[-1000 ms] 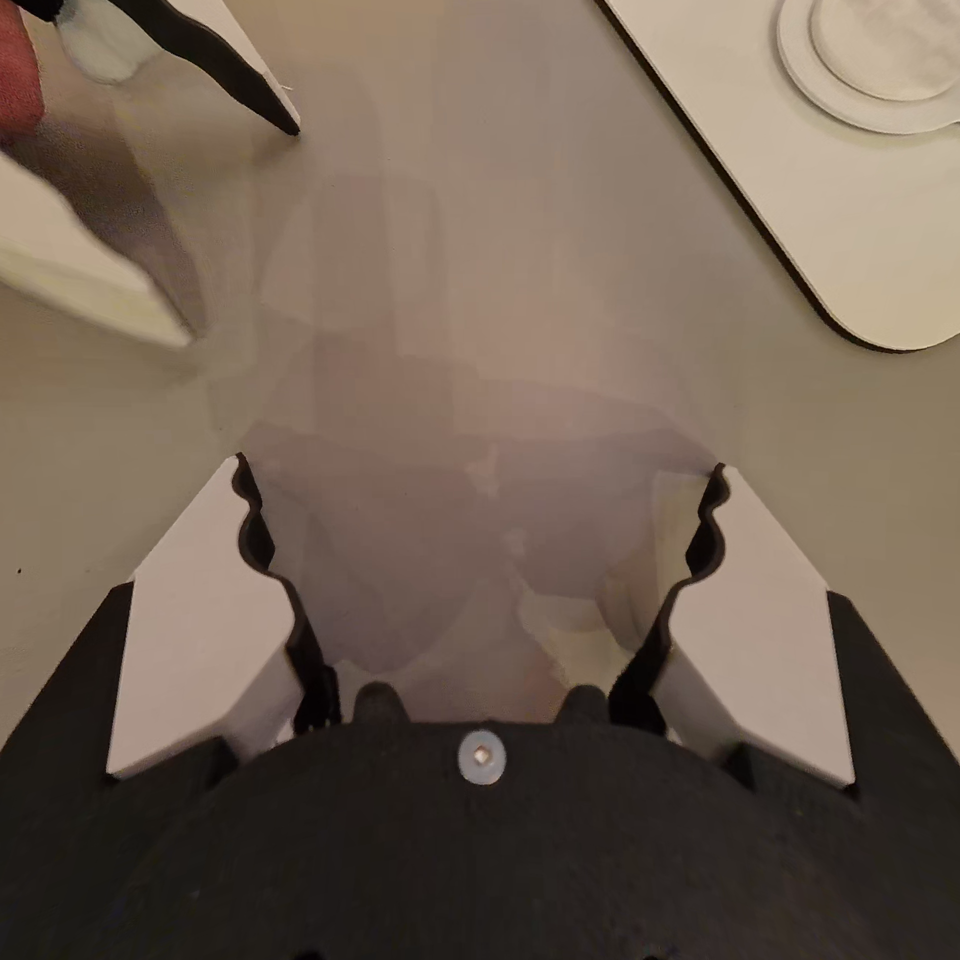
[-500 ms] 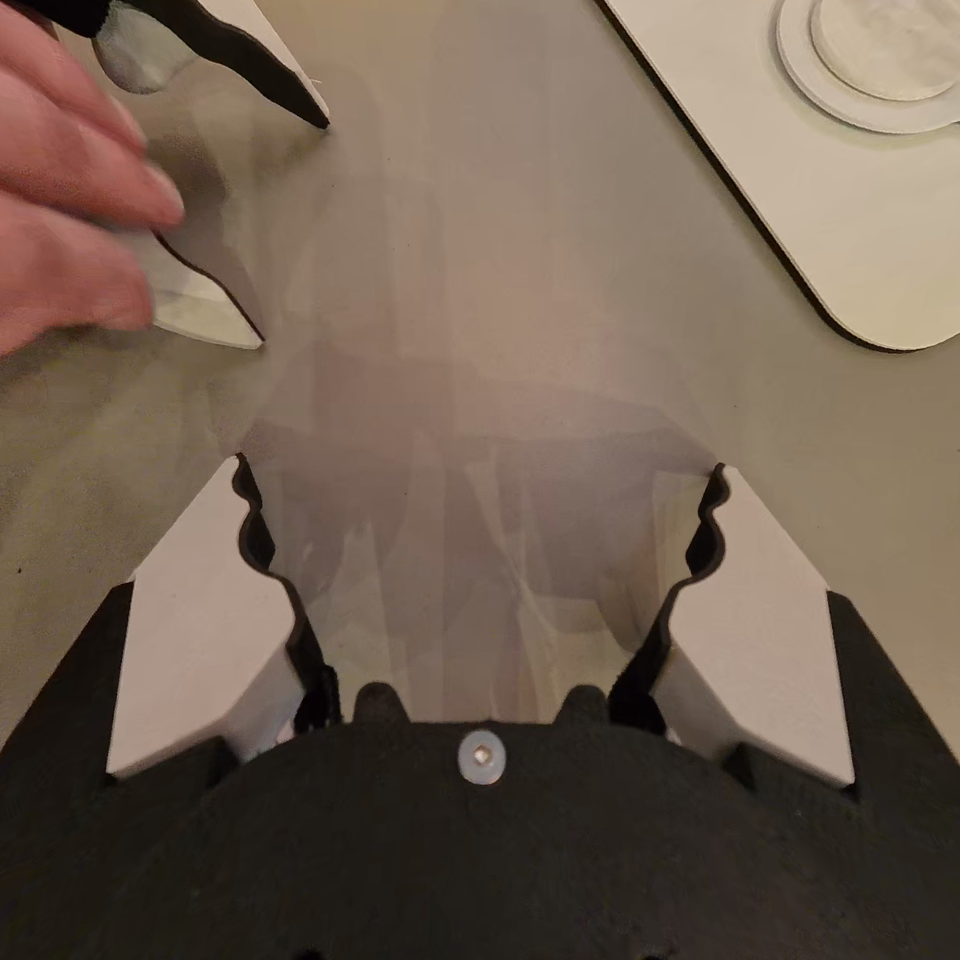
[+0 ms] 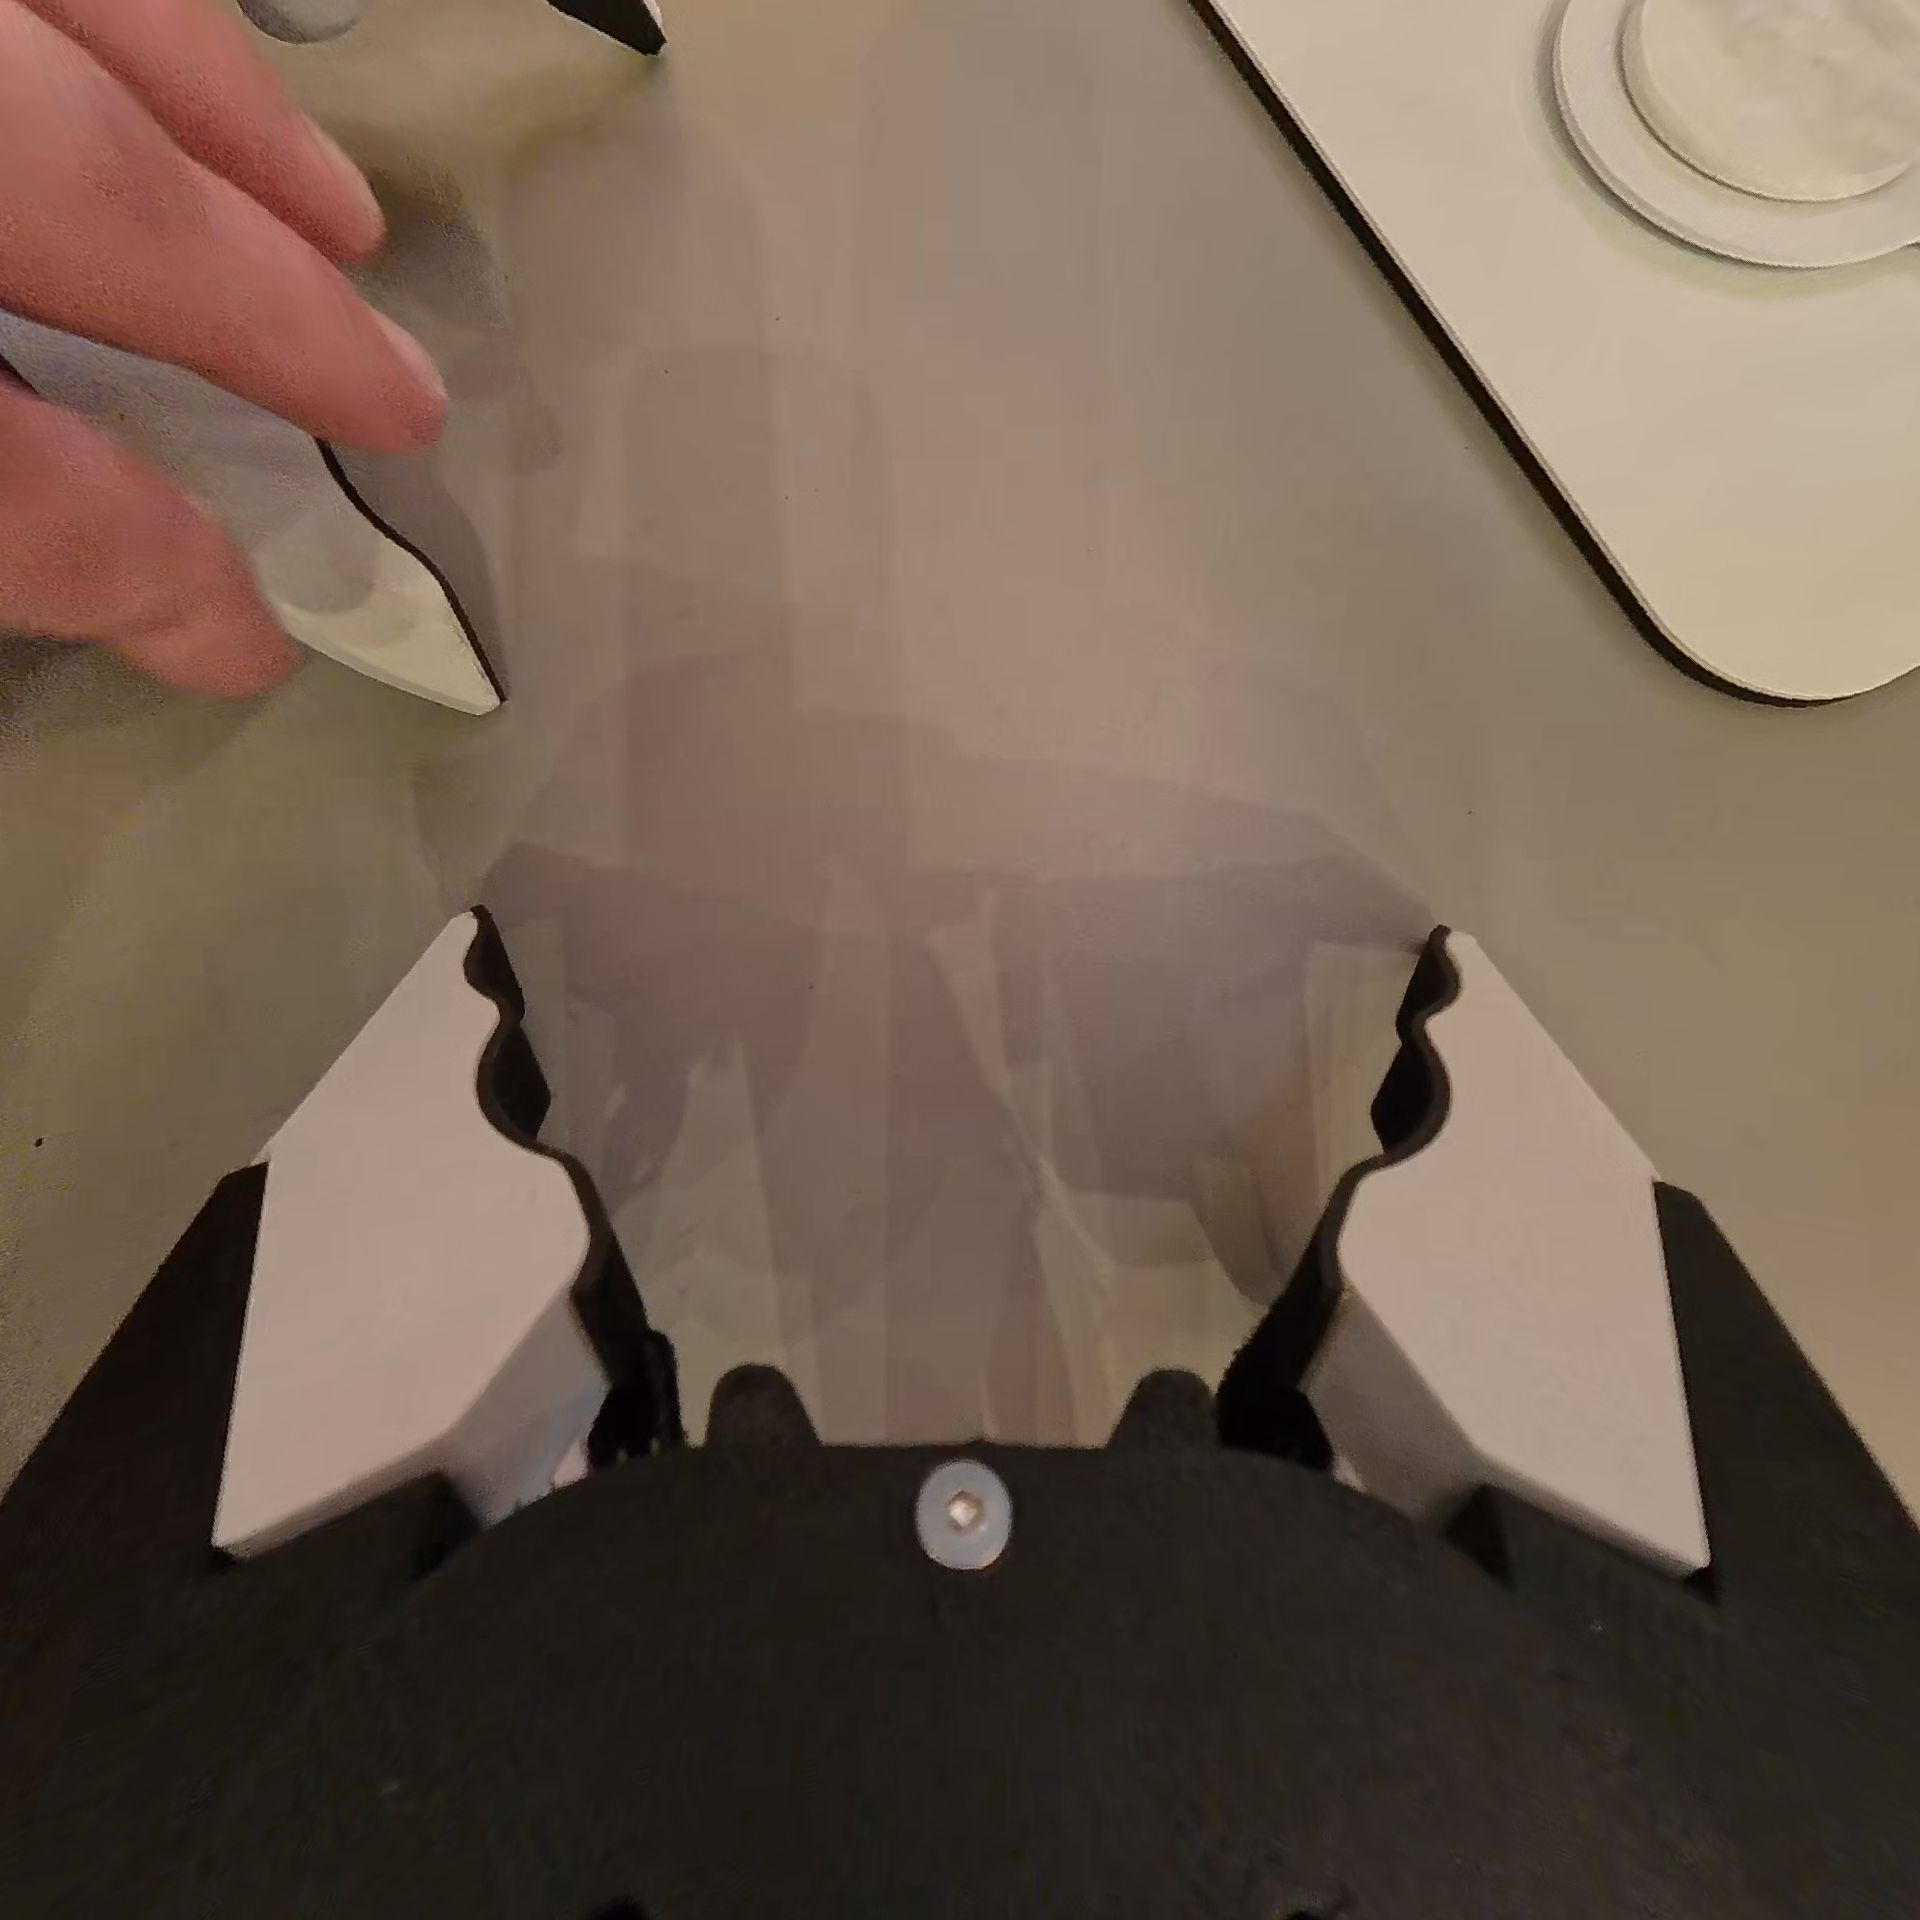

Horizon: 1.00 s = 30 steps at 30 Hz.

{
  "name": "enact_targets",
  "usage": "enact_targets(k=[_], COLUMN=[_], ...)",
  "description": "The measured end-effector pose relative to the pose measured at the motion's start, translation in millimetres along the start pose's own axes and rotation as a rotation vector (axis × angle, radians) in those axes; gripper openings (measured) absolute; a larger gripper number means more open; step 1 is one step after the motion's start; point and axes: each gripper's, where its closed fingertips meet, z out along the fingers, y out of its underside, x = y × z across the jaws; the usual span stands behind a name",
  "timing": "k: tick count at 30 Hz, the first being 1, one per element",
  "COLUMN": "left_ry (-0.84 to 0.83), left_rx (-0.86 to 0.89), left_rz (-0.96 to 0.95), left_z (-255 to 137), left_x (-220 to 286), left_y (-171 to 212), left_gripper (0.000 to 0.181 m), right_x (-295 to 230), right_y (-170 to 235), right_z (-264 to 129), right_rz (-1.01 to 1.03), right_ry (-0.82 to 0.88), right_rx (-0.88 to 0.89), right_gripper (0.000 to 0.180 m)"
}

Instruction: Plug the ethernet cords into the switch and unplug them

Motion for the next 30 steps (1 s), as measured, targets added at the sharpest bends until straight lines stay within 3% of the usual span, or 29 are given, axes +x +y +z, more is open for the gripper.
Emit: enact_targets(k=[1,30], left_ry=[0.0,0.0], left_rx=[0.0,0.0], left_rz=[0.0,0.0], left_z=[0.0,0.8], left_x=[-0.1,-0.2], left_y=[0.0,-0.3], left_gripper=[0.146,0.146], right_x=[0.1,1.8], right_y=[0.1,-0.5], right_z=[-0.1,0.1], right_rz=[0.0,-0.001], right_ry=[0.0,0.0], right_rx=[0.0,0.002], right_gripper=[0.159,0.159])
